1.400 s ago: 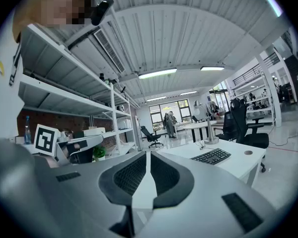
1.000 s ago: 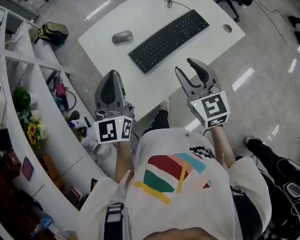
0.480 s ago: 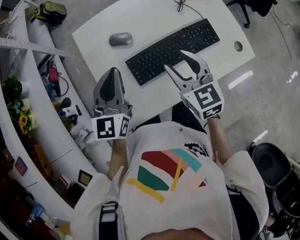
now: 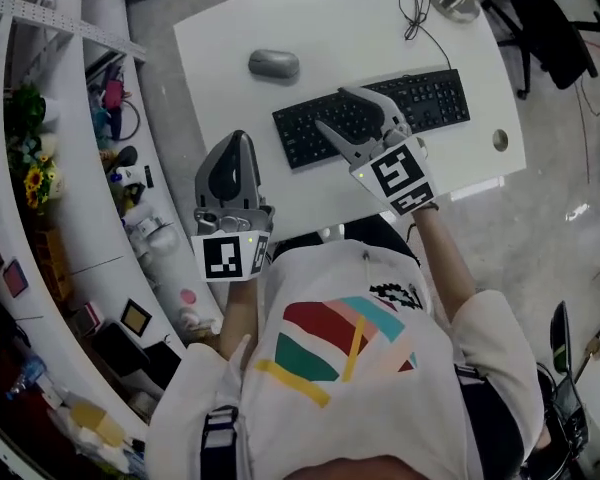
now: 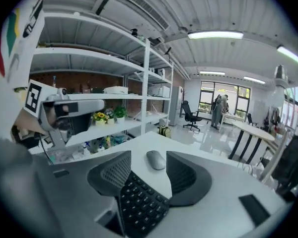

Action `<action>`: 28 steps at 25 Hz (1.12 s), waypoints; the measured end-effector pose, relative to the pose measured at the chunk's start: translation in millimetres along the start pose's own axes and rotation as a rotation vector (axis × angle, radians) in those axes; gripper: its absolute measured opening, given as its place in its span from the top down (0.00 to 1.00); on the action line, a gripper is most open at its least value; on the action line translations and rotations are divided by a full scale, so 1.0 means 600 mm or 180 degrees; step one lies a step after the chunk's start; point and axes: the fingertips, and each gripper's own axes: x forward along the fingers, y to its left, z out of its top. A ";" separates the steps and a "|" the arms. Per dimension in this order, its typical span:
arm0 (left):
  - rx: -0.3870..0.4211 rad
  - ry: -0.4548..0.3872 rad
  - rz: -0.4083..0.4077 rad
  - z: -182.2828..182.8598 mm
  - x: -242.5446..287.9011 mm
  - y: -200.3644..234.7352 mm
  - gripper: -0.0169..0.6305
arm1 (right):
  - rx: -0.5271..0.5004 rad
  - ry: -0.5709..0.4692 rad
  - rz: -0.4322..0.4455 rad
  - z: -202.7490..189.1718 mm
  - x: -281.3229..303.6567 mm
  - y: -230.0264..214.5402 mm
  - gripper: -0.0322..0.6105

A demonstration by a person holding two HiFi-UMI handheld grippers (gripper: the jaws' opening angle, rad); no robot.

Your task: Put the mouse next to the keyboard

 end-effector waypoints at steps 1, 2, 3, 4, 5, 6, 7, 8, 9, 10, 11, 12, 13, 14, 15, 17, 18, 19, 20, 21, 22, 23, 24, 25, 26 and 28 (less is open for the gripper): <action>0.0003 -0.0010 0.0040 -0.003 -0.003 0.007 0.91 | -0.0126 0.0023 -0.0013 0.003 0.027 -0.008 0.63; -0.0019 -0.0006 0.0081 -0.008 -0.008 0.015 0.91 | -0.0281 0.0098 -0.0006 0.000 0.059 -0.015 0.63; -0.0062 0.0004 0.0128 -0.014 -0.013 0.024 0.91 | -0.0473 0.0229 0.0026 -0.008 0.094 -0.020 0.55; -0.0109 0.0015 0.0184 -0.020 -0.018 0.033 0.91 | -0.0679 0.0382 0.0071 -0.018 0.132 -0.024 0.49; -0.0143 0.0024 0.0246 -0.024 -0.023 0.042 0.91 | -0.0851 0.0516 0.0125 -0.027 0.169 -0.028 0.47; -0.0154 0.0032 0.0312 -0.027 -0.029 0.050 0.91 | -0.0939 0.0619 0.0196 -0.036 0.203 -0.031 0.44; -0.0147 0.0041 0.0383 -0.030 -0.034 0.058 0.91 | -0.0927 0.0699 0.0292 -0.045 0.234 -0.032 0.44; -0.0132 0.0051 0.0460 -0.033 -0.039 0.067 0.91 | -0.0839 0.0776 0.0411 -0.054 0.263 -0.032 0.44; -0.0121 0.0058 0.0542 -0.036 -0.044 0.078 0.91 | -0.0725 0.0869 0.0542 -0.063 0.288 -0.030 0.44; -0.0120 0.0062 0.0630 -0.039 -0.051 0.091 0.91 | -0.0637 0.0972 0.0660 -0.072 0.309 -0.028 0.44; -0.0129 0.0063 0.0721 -0.042 -0.059 0.103 0.91 | -0.0599 0.1065 0.0741 -0.079 0.324 -0.026 0.44; -0.0143 0.0062 0.0810 -0.044 -0.069 0.116 0.91 | -0.0595 0.1132 0.0783 -0.083 0.336 -0.025 0.44; -0.0155 0.0067 0.0891 -0.047 -0.079 0.127 0.91 | -0.0592 0.1169 0.0795 -0.084 0.345 -0.026 0.44; -0.0164 0.0079 0.0965 -0.051 -0.089 0.138 0.91 | -0.0576 0.1183 0.0794 -0.084 0.353 -0.029 0.44; -0.0170 0.0095 0.1028 -0.055 -0.097 0.148 0.91 | -0.0553 0.1190 0.0791 -0.082 0.360 -0.032 0.44; -0.0176 0.0121 0.1123 -0.062 -0.111 0.166 0.91 | -0.0520 0.1229 0.0819 -0.082 0.374 -0.036 0.44; -0.0174 0.0134 0.1158 -0.066 -0.117 0.173 0.91 | -0.0520 0.1274 0.0857 -0.086 0.380 -0.035 0.44; -0.0169 0.0145 0.1185 -0.069 -0.121 0.179 0.91 | -0.0539 0.1330 0.0902 -0.091 0.386 -0.032 0.44; -0.0165 0.0150 0.1205 -0.071 -0.124 0.184 0.91 | -0.0569 0.1382 0.0946 -0.097 0.391 -0.030 0.44; -0.0163 0.0149 0.1217 -0.073 -0.126 0.188 0.91 | -0.0586 0.1415 0.0989 -0.101 0.395 -0.028 0.44; -0.0162 0.0145 0.1221 -0.074 -0.127 0.191 0.91 | -0.0568 0.1429 0.1029 -0.104 0.397 -0.027 0.44; -0.0159 0.0143 0.1221 -0.074 -0.128 0.194 0.91 | -0.0512 0.1424 0.1062 -0.104 0.398 -0.026 0.44; -0.0155 0.0144 0.1219 -0.075 -0.128 0.195 0.91 | -0.0444 0.1404 0.1085 -0.105 0.399 -0.026 0.44; -0.0155 0.0144 0.1215 -0.075 -0.127 0.197 0.91 | -0.0399 0.1380 0.1097 -0.105 0.399 -0.025 0.44; -0.0161 0.0142 0.1207 -0.075 -0.125 0.197 0.91 | -0.0385 0.1367 0.1099 -0.106 0.398 -0.024 0.44; -0.0172 0.0128 0.1171 -0.074 -0.117 0.195 0.91 | -0.0400 0.1394 0.1091 -0.108 0.398 -0.024 0.44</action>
